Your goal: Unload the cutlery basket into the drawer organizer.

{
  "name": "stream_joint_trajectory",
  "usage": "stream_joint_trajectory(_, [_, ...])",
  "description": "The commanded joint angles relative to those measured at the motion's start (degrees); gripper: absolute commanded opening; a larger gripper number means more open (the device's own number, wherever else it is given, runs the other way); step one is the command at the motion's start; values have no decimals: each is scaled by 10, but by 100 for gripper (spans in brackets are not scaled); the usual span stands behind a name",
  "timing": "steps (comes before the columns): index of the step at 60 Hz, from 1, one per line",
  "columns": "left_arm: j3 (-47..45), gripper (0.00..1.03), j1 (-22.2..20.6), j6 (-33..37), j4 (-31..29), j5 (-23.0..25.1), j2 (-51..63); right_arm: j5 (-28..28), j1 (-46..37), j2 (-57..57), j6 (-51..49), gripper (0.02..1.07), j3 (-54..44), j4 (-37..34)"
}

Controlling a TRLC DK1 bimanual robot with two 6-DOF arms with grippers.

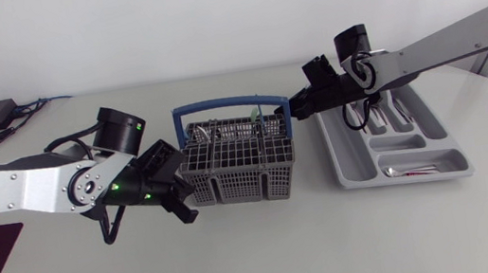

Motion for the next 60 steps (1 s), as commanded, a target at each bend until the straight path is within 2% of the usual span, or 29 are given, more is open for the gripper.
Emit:
stream_joint_trajectory(1, [22, 13, 14, 16, 16, 4, 22, -15, 3, -13, -17, 9, -29, -21])
stream_joint_trajectory(28, [60, 13, 54, 18, 41, 10, 55, -24, 54, -152, -57, 9, -187, -35])
stream_joint_trajectory(39, [90, 13, 64, 16, 39, 28, 81, 4, 95, -213, -76, 9, -240, -56])
stream_joint_trajectory(60, [166, 13, 55, 1, 21, 40, 124, 81, 172, -329, -84, 9, -328, -85])
